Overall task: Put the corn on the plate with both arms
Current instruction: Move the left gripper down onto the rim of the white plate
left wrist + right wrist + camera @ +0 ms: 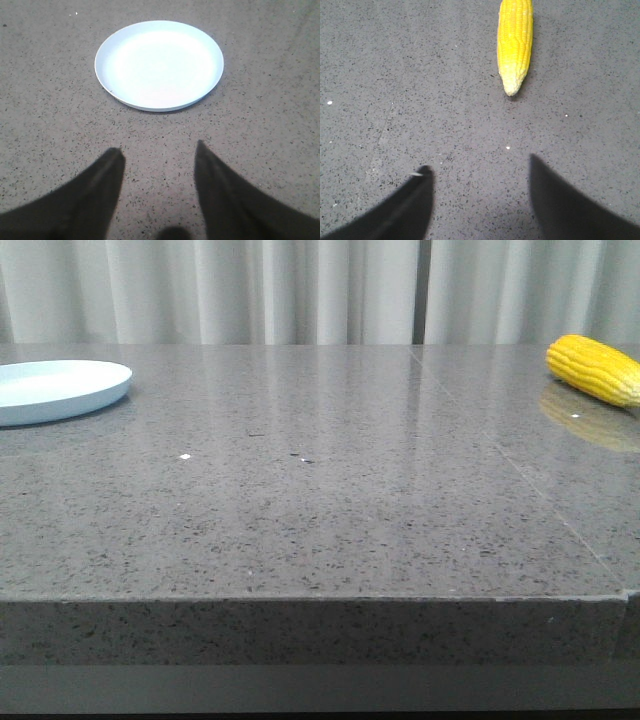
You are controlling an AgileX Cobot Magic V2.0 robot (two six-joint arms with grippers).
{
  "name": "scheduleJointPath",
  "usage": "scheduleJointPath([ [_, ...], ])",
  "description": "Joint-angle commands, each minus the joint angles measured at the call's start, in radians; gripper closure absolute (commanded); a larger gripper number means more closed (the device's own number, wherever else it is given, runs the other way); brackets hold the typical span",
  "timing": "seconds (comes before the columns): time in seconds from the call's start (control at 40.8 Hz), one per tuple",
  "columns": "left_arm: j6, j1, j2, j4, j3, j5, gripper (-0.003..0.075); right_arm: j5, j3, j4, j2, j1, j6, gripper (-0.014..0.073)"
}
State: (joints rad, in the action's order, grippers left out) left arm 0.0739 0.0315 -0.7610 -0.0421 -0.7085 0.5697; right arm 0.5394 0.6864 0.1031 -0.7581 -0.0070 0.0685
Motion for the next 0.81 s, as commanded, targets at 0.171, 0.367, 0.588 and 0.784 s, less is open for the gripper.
scheduleJointPath([
  [0.171, -0.001, 0.001, -0.007, -0.012, -0.055, -0.027, 0.0138, -0.097, 0.036, 0.004, -0.001, -0.005, 0.005, -0.0033],
  [0.367, -0.001, 0.001, -0.094, 0.011, -0.172, 0.149, 0.0139, -0.097, 0.036, 0.004, -0.001, -0.005, 0.005, -0.0033],
  [0.588, -0.001, 0.001, -0.274, 0.069, -0.308, 0.233, 0.0139, -0.097, 0.036, 0.004, -0.001, -0.005, 0.005, -0.0033],
  [0.784, 0.008, -0.052, -0.468, 0.093, -0.448, 0.324, 0.0139, -0.097, 0.036, 0.004, -0.001, -0.005, 0.005, -0.0033],
])
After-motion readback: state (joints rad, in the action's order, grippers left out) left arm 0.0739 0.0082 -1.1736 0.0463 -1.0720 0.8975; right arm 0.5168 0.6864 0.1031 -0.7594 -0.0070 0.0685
